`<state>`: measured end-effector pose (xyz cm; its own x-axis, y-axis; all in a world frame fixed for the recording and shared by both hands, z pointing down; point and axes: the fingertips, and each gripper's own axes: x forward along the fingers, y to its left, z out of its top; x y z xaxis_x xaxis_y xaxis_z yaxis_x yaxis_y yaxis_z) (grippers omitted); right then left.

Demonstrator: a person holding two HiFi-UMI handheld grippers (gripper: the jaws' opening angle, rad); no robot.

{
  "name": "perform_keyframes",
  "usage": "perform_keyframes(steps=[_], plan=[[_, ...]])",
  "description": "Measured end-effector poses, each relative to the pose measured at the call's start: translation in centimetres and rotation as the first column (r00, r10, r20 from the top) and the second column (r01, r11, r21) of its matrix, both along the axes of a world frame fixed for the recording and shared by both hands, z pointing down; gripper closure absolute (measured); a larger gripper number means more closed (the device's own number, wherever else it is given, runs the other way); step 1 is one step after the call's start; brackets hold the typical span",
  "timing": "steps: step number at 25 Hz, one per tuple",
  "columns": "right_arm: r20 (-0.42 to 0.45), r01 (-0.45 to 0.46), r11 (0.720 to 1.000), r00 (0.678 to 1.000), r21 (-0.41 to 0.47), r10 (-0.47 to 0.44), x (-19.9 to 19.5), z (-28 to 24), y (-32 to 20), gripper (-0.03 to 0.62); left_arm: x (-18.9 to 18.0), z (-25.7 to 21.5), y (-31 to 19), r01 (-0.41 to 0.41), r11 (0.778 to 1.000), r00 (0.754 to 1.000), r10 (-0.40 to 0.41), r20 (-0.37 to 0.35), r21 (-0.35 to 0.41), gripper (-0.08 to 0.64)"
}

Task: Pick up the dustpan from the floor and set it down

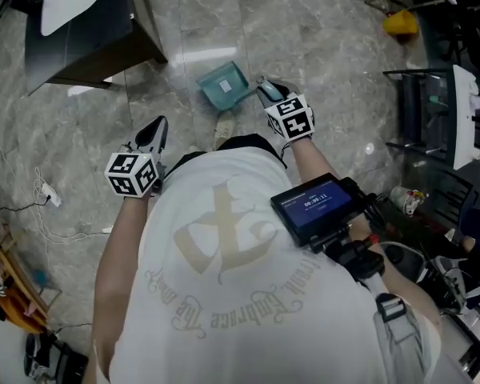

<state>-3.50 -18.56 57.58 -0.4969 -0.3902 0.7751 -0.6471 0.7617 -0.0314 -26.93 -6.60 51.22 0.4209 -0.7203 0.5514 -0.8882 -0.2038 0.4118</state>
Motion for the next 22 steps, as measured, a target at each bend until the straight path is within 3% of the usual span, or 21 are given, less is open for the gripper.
perform_keyframes(steps=[5,22], plan=[[-0.015,-0.01,0.999,1.0,-0.033,0.009,0.8,2.7,-3.7,0.485,0.6,1.2,-3.6,-0.024,0.999,1.0,0.024,0.007,-0.033,0.549],[-0.026,-0.031,0.999,0.999,-0.024,0.031,1.6,3.6,-5.5,0.485,2.2,-0.9,-3.9,-0.064,0.997,0.997,0.065,0.038,-0.038,0.549]])
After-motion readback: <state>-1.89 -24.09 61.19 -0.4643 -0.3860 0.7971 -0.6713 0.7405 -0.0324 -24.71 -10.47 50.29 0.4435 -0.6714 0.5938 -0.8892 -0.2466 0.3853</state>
